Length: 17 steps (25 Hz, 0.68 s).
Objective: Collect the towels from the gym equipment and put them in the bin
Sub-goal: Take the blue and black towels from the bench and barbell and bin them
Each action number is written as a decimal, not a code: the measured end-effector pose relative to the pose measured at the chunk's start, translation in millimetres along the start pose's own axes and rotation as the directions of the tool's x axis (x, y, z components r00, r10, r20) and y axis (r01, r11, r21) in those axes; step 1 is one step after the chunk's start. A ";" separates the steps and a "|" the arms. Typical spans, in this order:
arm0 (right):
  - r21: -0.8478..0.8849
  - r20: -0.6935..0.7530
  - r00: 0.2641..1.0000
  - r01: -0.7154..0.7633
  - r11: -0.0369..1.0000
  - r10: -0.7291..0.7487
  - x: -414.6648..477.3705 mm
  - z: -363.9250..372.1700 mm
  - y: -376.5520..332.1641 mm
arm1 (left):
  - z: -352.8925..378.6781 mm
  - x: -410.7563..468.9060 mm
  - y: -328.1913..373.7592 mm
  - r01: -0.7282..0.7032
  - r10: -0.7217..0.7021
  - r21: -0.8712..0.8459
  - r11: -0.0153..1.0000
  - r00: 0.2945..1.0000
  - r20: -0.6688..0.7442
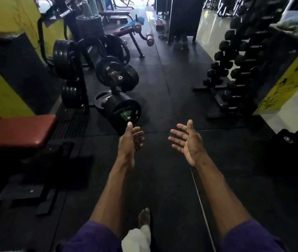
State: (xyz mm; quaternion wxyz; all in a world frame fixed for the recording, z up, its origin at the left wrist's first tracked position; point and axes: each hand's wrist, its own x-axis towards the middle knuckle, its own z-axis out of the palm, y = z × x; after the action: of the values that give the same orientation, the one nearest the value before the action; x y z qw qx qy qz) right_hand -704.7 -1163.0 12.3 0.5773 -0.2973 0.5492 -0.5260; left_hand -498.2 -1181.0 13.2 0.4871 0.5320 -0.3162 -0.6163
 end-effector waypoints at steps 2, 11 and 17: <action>-0.004 -0.003 1.000 0.003 1.000 -0.003 51.7 -12.9 -17.6 | 26.0 50.0 4.1 0.017 -0.017 -0.012 1.000 1.000 -0.006; 0.078 -0.045 0.999 0.007 0.997 -0.003 282.9 -56.2 -126.0 | 143.9 272.4 57.8 0.059 -0.053 -0.154 0.986 0.998 0.042; 0.091 -0.022 1.000 0.001 0.996 0.001 430.0 -84.1 -177.9 | 225.5 399.8 84.4 0.062 -0.052 -0.142 0.988 0.996 0.076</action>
State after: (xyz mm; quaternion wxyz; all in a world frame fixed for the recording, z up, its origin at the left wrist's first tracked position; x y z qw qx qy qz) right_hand -901.6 -1592.9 19.5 0.5842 -0.2648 0.5309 -0.5538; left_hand -677.2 -1612.0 3.6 0.4946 0.4815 -0.2731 -0.6700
